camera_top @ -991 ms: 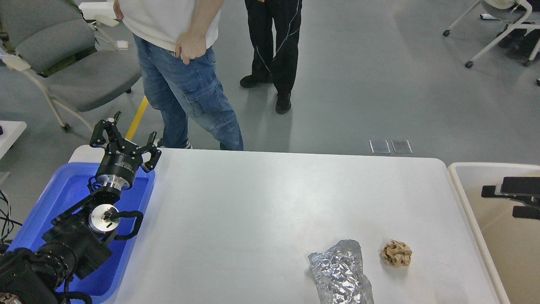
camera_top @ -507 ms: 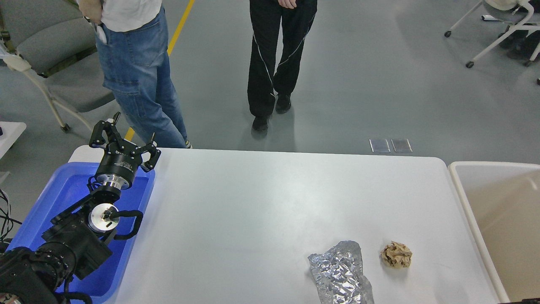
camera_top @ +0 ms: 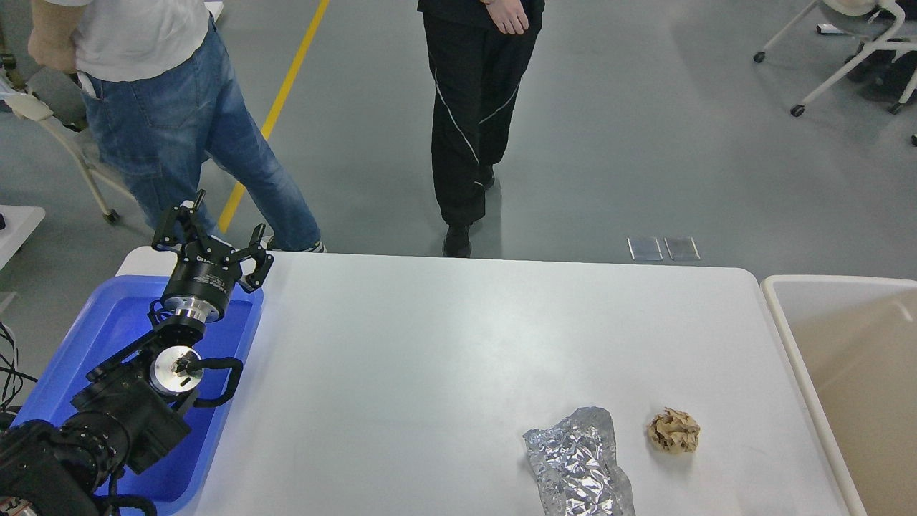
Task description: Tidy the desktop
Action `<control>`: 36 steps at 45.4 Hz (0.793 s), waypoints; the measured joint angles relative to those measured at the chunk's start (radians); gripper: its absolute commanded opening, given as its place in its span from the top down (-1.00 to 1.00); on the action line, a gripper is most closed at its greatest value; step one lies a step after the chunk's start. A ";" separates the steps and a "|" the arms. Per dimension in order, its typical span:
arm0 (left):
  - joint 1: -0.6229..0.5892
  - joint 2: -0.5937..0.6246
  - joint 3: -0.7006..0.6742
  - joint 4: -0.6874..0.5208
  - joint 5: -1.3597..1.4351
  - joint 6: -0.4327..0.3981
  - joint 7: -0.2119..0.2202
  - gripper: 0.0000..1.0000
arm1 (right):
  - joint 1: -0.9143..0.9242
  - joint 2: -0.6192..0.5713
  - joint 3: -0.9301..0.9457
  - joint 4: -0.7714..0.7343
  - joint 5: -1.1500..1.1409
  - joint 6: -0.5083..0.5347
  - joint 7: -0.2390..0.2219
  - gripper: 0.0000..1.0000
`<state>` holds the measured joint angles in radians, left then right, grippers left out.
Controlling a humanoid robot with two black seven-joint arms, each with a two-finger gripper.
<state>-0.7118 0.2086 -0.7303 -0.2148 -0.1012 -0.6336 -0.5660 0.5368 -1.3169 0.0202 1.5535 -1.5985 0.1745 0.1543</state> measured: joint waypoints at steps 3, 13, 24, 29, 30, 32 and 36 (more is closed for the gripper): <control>0.000 0.000 0.000 0.000 0.000 0.000 0.000 -1.00 | -0.004 0.016 -0.005 -0.015 -0.005 -0.012 0.000 -0.99; 0.000 0.000 0.000 0.000 0.000 0.000 0.000 -1.00 | -0.013 0.058 -0.013 -0.055 -0.014 -0.036 0.001 -0.32; 0.000 0.000 0.000 0.000 0.000 0.000 0.000 -1.00 | -0.022 0.075 -0.019 -0.072 -0.031 -0.047 0.002 1.00; 0.000 0.000 0.000 0.000 0.000 0.000 0.000 -1.00 | -0.025 0.075 -0.024 -0.075 -0.037 -0.048 0.002 1.00; 0.000 0.000 0.000 0.000 0.000 0.000 0.000 -1.00 | -0.025 0.075 -0.025 -0.075 -0.038 -0.048 0.003 1.00; 0.000 0.000 0.000 0.000 0.000 0.000 0.000 -1.00 | -0.026 0.075 -0.026 -0.075 -0.040 -0.049 0.007 1.00; 0.000 0.000 0.000 0.000 0.000 0.000 0.000 -1.00 | -0.026 0.074 -0.028 -0.075 -0.043 -0.051 0.013 1.00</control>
<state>-0.7118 0.2086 -0.7302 -0.2148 -0.1012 -0.6336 -0.5660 0.5104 -1.2432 -0.0073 1.4781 -1.6412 0.1237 0.1674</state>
